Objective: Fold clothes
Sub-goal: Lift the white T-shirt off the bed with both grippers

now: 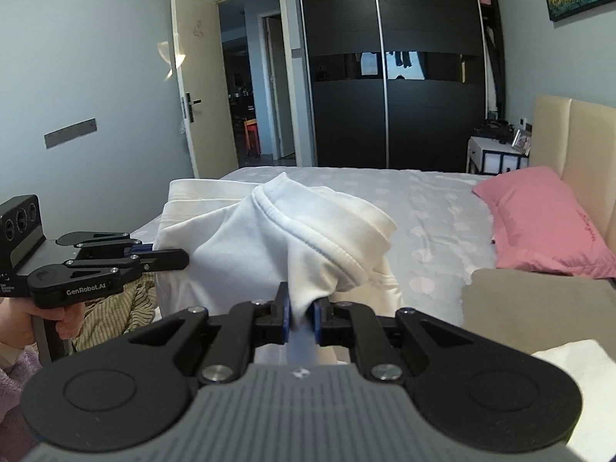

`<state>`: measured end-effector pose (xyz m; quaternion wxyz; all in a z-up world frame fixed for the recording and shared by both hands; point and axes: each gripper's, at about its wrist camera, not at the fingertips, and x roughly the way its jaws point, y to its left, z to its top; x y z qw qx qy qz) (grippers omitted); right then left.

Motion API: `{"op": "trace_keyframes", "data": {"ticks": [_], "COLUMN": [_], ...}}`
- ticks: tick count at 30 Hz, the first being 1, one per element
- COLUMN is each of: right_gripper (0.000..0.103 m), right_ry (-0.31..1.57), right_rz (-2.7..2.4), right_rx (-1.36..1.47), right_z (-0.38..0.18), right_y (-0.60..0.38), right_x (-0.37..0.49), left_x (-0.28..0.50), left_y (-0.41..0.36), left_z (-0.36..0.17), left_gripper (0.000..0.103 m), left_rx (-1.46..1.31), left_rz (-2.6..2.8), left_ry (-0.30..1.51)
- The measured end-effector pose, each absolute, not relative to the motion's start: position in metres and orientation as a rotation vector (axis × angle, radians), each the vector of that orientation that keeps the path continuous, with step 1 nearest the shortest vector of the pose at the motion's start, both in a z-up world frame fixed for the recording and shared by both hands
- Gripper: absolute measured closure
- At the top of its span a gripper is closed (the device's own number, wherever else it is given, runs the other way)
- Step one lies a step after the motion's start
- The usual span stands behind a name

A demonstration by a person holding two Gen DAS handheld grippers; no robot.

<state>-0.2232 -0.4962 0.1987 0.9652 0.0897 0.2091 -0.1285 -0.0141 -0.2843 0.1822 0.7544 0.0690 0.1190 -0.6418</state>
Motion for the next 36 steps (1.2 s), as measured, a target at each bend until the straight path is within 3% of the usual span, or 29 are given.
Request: {"op": "trace_keyframes", "data": {"ticks": [12, 20, 36], "right_gripper": [0.091, 0.091, 0.091], "right_ry": [0.461, 0.595, 0.7], "right_rz": [-0.022, -0.039, -0.198], "right_rx": [0.276, 0.354, 0.49], "right_z": [0.169, 0.174, 0.086], "right_y": [-0.462, -0.461, -0.534], "right_x": [-0.156, -0.155, -0.132], "left_x": [0.015, 0.027, 0.067], "left_y": [-0.218, -0.247, -0.332], "left_z": [0.196, 0.127, 0.044], "left_gripper": [0.095, 0.095, 0.093], "left_rx": [0.299, 0.397, 0.416], "left_rz": [-1.247, -1.243, -1.274], "left_ry": [0.313, 0.479, 0.58]}}
